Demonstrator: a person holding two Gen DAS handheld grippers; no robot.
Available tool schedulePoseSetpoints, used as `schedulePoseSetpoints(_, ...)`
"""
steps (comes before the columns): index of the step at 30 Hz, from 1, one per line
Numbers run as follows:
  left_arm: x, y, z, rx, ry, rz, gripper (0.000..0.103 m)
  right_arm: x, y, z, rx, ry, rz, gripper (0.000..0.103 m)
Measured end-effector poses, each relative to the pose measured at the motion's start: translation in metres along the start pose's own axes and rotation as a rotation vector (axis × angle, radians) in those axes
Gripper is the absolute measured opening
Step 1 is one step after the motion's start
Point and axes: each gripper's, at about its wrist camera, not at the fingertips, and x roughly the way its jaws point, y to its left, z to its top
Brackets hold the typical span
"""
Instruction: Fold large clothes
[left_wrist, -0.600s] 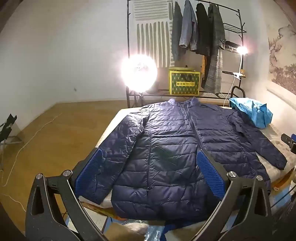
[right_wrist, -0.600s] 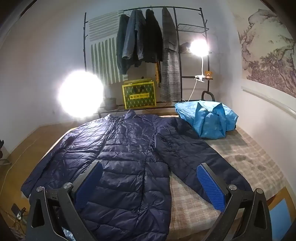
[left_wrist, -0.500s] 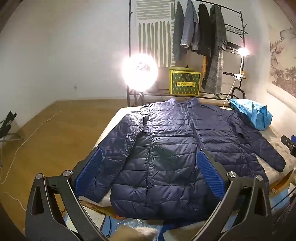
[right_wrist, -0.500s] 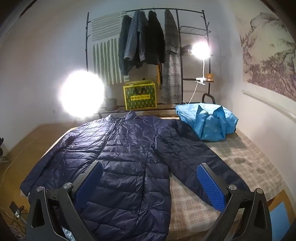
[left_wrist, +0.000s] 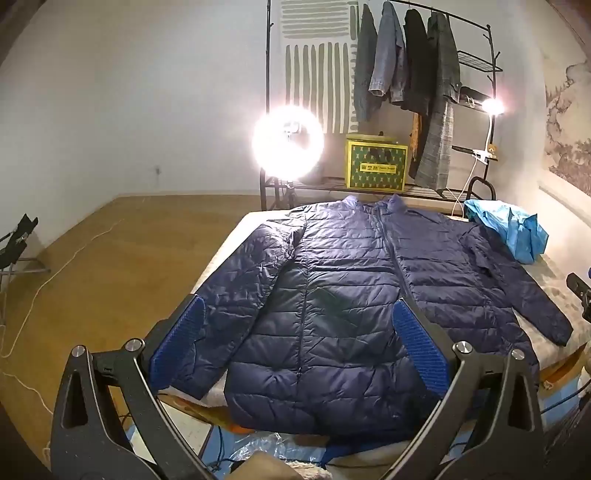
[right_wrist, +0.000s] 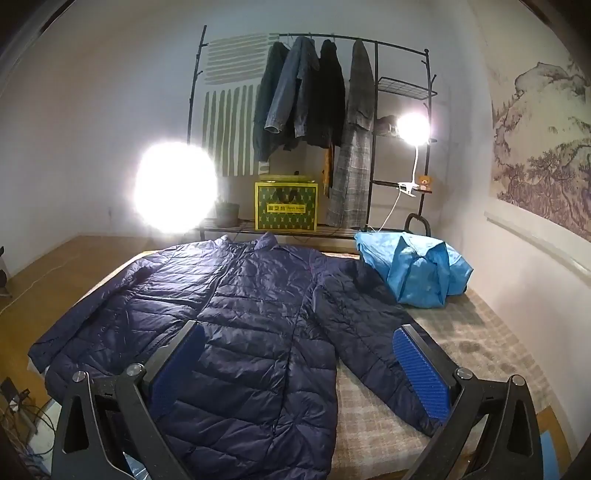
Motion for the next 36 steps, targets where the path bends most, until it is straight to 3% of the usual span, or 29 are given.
schedulePoseSetpoints(36, -0.0059, 0.0011, 0.0036, 0.016, -0.032, 0.037, 0.103, 0.0018, 0.0016, 0.0010, 0.014, 0.009, 0.005, 0.103)
